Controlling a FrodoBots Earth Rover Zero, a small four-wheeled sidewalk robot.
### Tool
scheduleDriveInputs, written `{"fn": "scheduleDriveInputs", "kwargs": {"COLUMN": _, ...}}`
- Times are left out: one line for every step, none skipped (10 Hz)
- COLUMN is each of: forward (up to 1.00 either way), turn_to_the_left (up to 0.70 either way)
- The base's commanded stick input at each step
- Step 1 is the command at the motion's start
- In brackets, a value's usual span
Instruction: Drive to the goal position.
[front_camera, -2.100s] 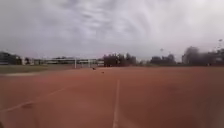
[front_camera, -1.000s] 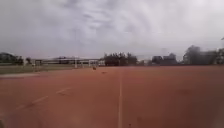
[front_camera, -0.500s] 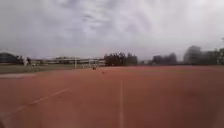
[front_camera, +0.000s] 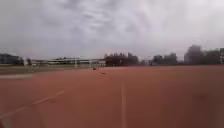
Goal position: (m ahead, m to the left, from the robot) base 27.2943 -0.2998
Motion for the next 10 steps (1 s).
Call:
{"fn": "scheduleDriveInputs", "kwargs": {"forward": 0.46, "turn_to_the_left": 0.0}}
{"fn": "scheduleDriveInputs", "kwargs": {"forward": 0.46, "turn_to_the_left": 0.0}}
{"fn": "scheduleDriveInputs", "kwargs": {"forward": 0.46, "turn_to_the_left": 0.0}}
{"fn": "scheduleDriveInputs", "kwargs": {"forward": 0.46, "turn_to_the_left": 0.0}}
{"fn": "scheduleDriveInputs", "kwargs": {"forward": 0.46, "turn_to_the_left": -0.1}}
{"fn": "scheduleDriveInputs", "kwargs": {"forward": 0.46, "turn_to_the_left": -0.31}}
{"fn": "scheduleDriveInputs", "kwargs": {"forward": 0.46, "turn_to_the_left": -0.45}}
{"fn": "scheduleDriveInputs", "kwargs": {"forward": 0.46, "turn_to_the_left": -0.45}}
{"fn": "scheduleDriveInputs", "kwargs": {"forward": 0.46, "turn_to_the_left": -0.45}}
{"fn": "scheduleDriveInputs", "kwargs": {"forward": 0.46, "turn_to_the_left": -0.45}}
